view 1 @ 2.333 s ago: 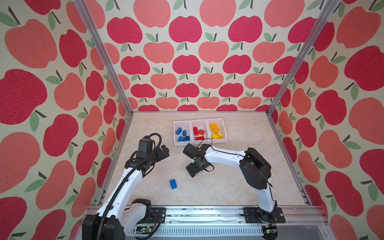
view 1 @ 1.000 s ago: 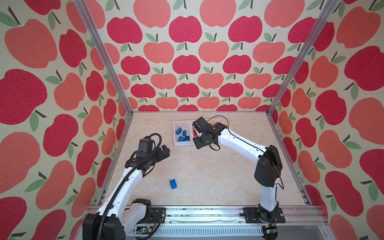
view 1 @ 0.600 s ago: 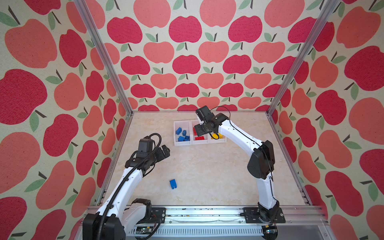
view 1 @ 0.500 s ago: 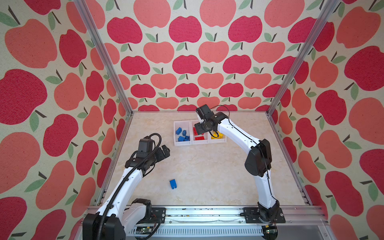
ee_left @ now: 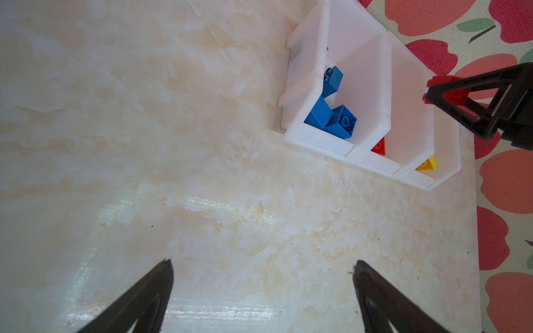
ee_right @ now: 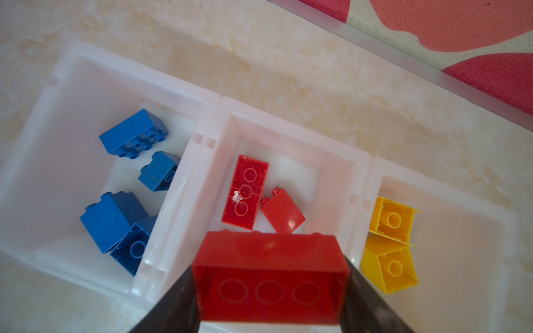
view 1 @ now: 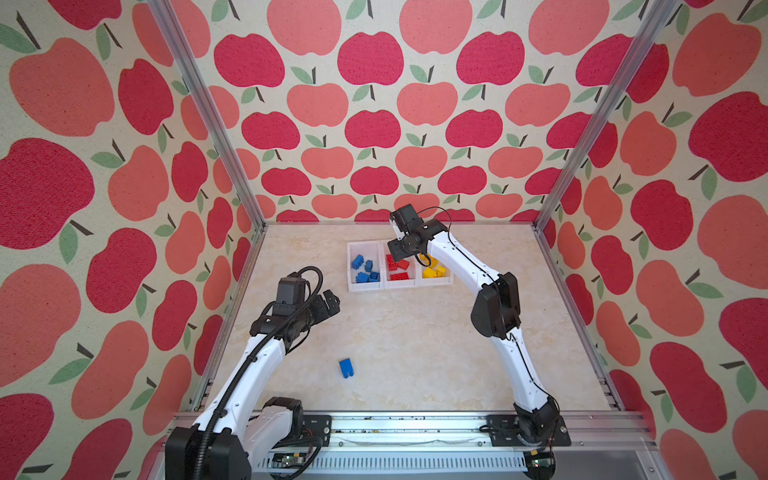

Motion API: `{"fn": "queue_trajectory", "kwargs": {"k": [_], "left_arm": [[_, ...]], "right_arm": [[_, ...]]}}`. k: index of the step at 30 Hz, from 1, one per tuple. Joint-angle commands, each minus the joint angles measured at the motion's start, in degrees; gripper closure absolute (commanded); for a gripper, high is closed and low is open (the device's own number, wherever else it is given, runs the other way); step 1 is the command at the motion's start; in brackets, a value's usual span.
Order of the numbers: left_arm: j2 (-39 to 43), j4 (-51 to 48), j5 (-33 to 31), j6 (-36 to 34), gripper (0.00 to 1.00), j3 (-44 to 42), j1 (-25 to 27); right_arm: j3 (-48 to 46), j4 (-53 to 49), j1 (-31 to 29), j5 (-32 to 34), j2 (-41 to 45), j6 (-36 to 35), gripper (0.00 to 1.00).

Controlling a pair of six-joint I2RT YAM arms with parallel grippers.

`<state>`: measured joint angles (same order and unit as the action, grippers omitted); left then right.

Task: Sort the legos into containers by color
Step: 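Open the right gripper to drop the red brick into the red compartment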

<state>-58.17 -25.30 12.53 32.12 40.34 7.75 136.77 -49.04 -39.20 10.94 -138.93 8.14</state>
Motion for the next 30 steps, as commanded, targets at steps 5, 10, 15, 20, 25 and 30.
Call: {"fn": "queue_trajectory", "kwargs": {"k": [5, 10, 15, 20, 25, 30], "left_arm": [[-0.4, -2.7, -0.1, 0.9, 0.01, 1.8, 0.4], [-0.5, -2.8, -0.4, 1.1, 0.01, 2.0, 0.8], [-0.5, -3.4, -0.9, 1.2, 0.01, 2.3, 1.3], [-0.3, -3.8, -1.2, 1.5, 0.01, 2.5, 1.8], [-0.3, -4.4, -1.7, 1.5, 0.01, 2.7, 2.2], [0.0, -5.3, -2.3, 1.9, 0.01, 2.7, 2.8]], "right_arm": [[4.1, -1.7, 1.1, -1.4, -3.7, -1.5, 0.35], [4.8, -1.8, 1.2, -1.6, -4.7, -1.8, 0.31], [4.8, -1.8, 1.2, -2.1, -4.7, -1.6, 0.19], [5.0, -2.1, 1.1, -2.5, -4.0, -1.4, 0.16], [4.6, -2.5, 0.7, -2.7, -2.5, -1.4, 0.16], [2.3, -2.5, -0.3, -2.8, 0.6, -1.4, 0.16]]}}
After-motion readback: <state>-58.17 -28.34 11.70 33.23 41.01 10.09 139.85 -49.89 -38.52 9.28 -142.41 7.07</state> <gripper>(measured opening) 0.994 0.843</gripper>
